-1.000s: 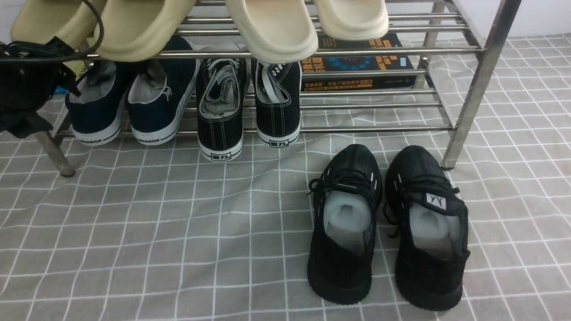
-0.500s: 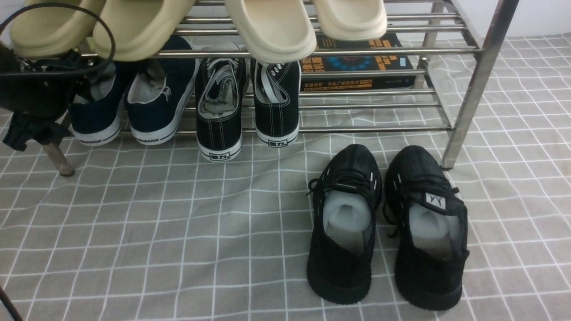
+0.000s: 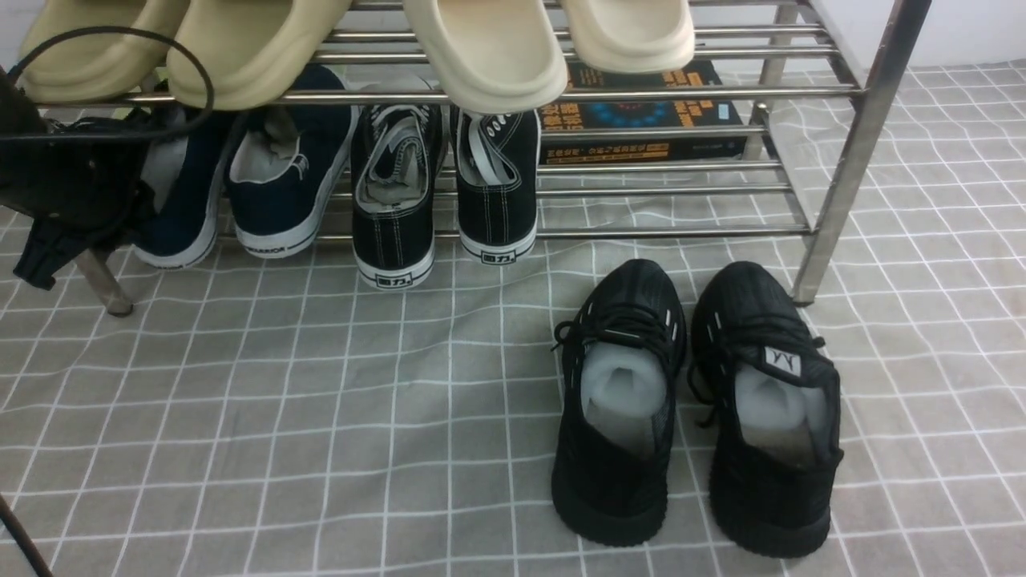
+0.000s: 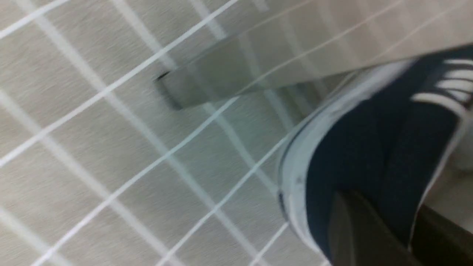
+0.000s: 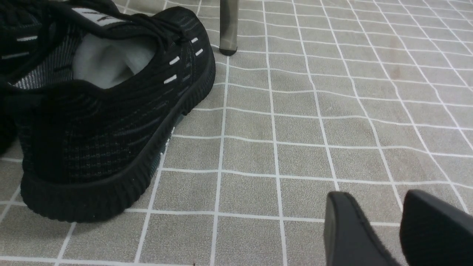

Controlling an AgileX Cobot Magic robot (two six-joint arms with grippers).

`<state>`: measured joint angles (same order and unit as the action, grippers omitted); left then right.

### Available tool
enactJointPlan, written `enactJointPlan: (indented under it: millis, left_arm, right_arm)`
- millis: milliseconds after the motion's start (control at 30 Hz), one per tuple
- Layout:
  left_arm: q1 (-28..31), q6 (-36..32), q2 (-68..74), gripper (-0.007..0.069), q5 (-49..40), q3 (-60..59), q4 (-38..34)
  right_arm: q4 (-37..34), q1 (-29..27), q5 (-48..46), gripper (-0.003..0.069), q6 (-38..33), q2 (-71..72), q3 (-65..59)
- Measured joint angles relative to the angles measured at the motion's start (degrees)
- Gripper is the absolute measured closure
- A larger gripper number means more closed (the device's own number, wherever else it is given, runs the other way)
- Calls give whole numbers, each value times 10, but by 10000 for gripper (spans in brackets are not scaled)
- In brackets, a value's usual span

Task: Take the shoes off the shelf with your hand from the grey coffee tablecloth.
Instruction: 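Grasp the leftmost shoe on the bottom shelf of the shoe rack with the left gripper, then set the held shoe down on the floor in front of the rack with the left gripper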

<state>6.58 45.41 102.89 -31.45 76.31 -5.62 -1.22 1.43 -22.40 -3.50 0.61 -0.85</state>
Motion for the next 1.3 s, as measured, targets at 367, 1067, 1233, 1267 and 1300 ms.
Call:
enactJointPlan:
  millis: [367, 1067, 1233, 1267, 1300]
  left_arm:
    - [2, 15, -93, 550, -213, -14, 73]
    - [3, 127, -331, 545, -178, -367, 111]
    - [3, 110, -330, 461, -173, -373, 109]
    - [3, 103, -330, 442, -173, -373, 108]
    - [3, 86, -330, 393, -179, -369, 106]
  right_arm:
    - [0, 0, 0, 421, 0, 0, 0]
    - [0, 0, 0, 421, 0, 0, 0]
    - [0, 0, 0, 421, 0, 0, 0]
    - [0, 0, 0, 421, 0, 0, 0]
    - [0, 0, 0, 421, 0, 0, 0]
